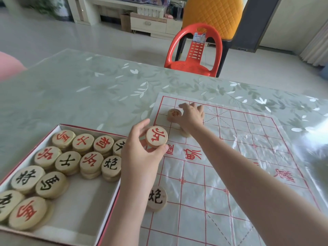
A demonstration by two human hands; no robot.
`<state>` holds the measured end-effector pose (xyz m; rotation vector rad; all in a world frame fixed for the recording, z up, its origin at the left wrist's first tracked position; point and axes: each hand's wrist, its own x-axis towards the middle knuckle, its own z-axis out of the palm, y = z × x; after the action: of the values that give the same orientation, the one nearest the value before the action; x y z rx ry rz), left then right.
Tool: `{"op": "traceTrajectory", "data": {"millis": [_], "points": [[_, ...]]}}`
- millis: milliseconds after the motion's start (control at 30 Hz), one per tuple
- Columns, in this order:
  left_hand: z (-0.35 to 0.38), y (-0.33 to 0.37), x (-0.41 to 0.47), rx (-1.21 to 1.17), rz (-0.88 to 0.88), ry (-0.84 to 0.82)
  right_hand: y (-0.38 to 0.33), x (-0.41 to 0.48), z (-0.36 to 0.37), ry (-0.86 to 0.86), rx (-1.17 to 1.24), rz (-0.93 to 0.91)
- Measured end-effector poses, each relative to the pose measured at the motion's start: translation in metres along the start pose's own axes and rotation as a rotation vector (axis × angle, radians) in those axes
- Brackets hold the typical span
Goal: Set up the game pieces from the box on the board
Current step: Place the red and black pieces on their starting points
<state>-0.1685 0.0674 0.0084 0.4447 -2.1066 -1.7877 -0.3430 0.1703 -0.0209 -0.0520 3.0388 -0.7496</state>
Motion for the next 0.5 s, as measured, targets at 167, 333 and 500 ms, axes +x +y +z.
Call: {"op": "traceTrajectory", "data": {"millis": [167,333,500], "points": [[-0.001,0.001,0.0,-0.01,0.0,0.011,-0.027,-0.062,-0.036,-0.118,0.51,-0.229],[-0.004,0.0,-0.003,0.145,0.03,0.075,-0.034,-0.11,-0.048,-0.398,0.601,-0.251],[-0.012,0.0,-0.003,0.188,-0.008,0.091,-0.03,-0.058,-0.013,-0.139,0.556,-0.06]]}}
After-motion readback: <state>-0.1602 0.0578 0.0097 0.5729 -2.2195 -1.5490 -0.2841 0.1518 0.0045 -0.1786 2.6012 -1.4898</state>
